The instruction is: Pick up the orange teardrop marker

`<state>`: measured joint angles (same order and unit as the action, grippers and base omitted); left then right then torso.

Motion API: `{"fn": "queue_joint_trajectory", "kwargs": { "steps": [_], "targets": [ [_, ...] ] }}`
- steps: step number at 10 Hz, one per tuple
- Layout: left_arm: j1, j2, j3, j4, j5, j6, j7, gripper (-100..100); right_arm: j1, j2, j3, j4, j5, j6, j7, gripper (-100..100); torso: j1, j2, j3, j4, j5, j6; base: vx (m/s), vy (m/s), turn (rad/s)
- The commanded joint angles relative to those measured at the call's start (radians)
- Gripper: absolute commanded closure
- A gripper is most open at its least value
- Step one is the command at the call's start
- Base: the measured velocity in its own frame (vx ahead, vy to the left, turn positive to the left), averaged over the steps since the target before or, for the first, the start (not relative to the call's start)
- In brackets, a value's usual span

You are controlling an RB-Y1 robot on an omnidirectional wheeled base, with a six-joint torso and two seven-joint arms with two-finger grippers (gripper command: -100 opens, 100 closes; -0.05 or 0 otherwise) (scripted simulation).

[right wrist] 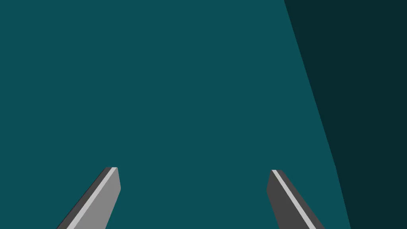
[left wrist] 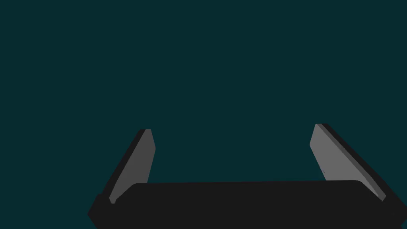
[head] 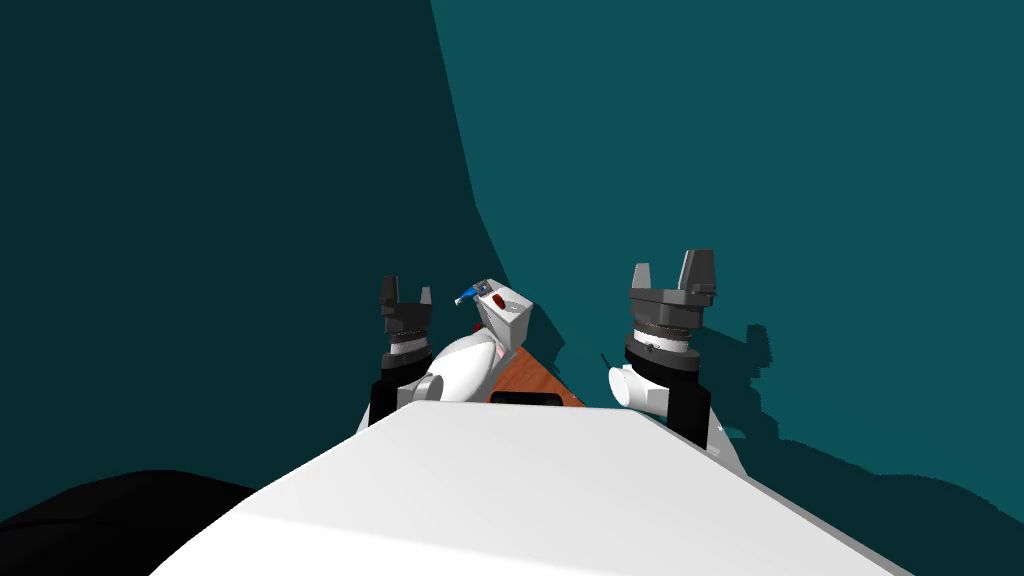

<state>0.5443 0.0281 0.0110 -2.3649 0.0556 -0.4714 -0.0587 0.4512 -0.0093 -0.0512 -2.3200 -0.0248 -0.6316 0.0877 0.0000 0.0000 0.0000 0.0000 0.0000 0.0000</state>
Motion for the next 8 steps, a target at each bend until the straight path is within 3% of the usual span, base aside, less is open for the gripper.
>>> {"fn": "queue_joint_trajectory", "kwargs": {
  "steps": [1,5,6,8],
  "targets": [
    [-0.024,0.041,-0.001,0.02,0.006,0.033,-0.007,-100,0.0,0.0,0.0,0.0,0.0,0.0,0.0,0,0.0,0.0,0.0,0.0,0.0,0.0,-0.03,0.01,-0.067],
    [-0.112,0.11,-0.002,0.083,0.024,0.137,-0.033,-100,0.0,0.0,0.0,0.0,0.0,0.0,0.0,0,0.0,0.005,0.003,0.001,0.0,0.0,-0.08,0.008,-0.091],
    [-0.112,0.11,-0.002,0.083,0.024,0.14,-0.033,-100,0.0,0.0,0.0,0.0,0.0,0.0,0.0,0,0.0,0.005,0.003,0.001,0.0,0.0,-0.05,0.007,-0.036],
    [-0.173,0.143,-0.002,0.126,0.037,0.2,-0.051,-100,0.0,0.0,0.0,0.0,0.0,0.0,0.0,0,0.0,0.003,0.002,0.001,0.0,0.0,-0.061,-0.003,-0.115]
  ]
}}
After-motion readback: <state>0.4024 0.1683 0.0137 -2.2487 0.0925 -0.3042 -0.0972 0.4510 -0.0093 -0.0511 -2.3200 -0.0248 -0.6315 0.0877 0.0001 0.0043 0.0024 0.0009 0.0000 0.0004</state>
